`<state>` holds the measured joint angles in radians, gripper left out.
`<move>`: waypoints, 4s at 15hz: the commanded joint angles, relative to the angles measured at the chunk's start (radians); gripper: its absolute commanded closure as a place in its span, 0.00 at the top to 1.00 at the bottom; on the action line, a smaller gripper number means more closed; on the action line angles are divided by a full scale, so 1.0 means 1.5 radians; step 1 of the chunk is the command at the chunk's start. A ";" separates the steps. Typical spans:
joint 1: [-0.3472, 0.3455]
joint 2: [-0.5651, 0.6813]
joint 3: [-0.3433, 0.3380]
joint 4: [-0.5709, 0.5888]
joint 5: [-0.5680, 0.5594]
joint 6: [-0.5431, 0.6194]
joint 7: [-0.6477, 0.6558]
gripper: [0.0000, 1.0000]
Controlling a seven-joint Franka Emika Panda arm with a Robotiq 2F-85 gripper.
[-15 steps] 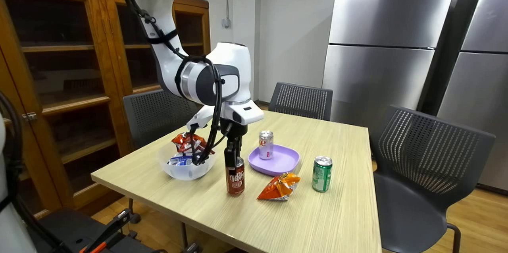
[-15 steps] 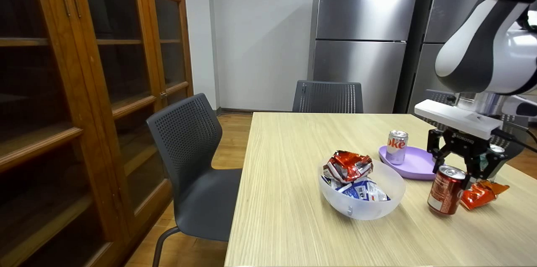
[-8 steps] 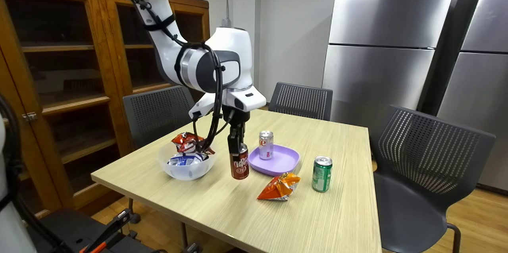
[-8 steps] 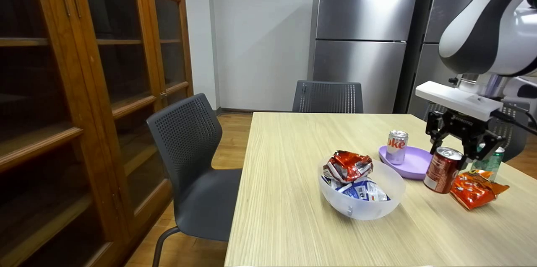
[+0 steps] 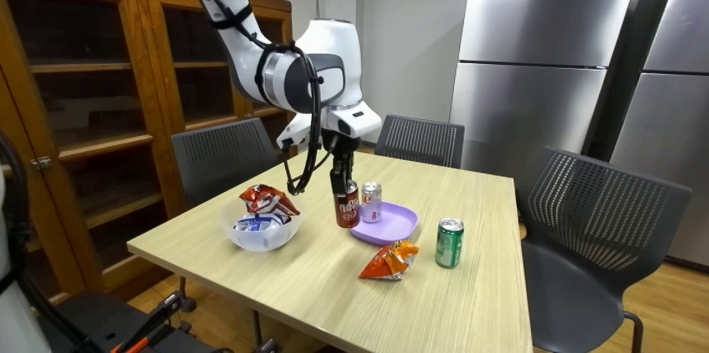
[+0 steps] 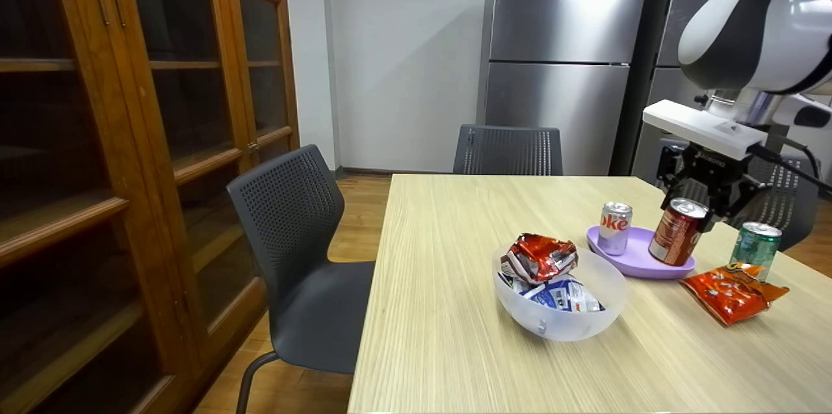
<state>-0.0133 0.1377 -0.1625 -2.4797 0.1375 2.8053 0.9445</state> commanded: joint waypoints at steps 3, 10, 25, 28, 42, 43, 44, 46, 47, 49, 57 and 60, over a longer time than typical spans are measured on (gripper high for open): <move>-0.017 0.040 0.006 0.078 0.030 -0.015 -0.006 0.38; -0.025 0.119 -0.008 0.176 0.044 -0.026 -0.003 0.38; -0.050 0.296 -0.015 0.396 0.085 -0.099 0.002 0.38; -0.055 0.326 -0.012 0.438 0.094 -0.116 0.000 0.38; -0.068 0.374 -0.005 0.513 0.119 -0.165 -0.008 0.99; -0.069 0.365 -0.004 0.505 0.121 -0.159 -0.011 1.00; -0.071 0.353 -0.003 0.495 0.123 -0.151 -0.015 1.00; -0.076 0.331 -0.004 0.478 0.129 -0.139 -0.018 1.00; -0.079 0.320 -0.005 0.469 0.133 -0.134 -0.019 1.00; -0.086 0.298 -0.009 0.450 0.141 -0.124 -0.020 1.00; -0.124 0.240 -0.027 0.373 0.156 -0.099 -0.016 1.00; -0.132 0.230 -0.041 0.344 0.151 -0.096 -0.013 1.00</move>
<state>-0.1987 0.5372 -0.2178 -1.8866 0.3480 2.6431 0.9415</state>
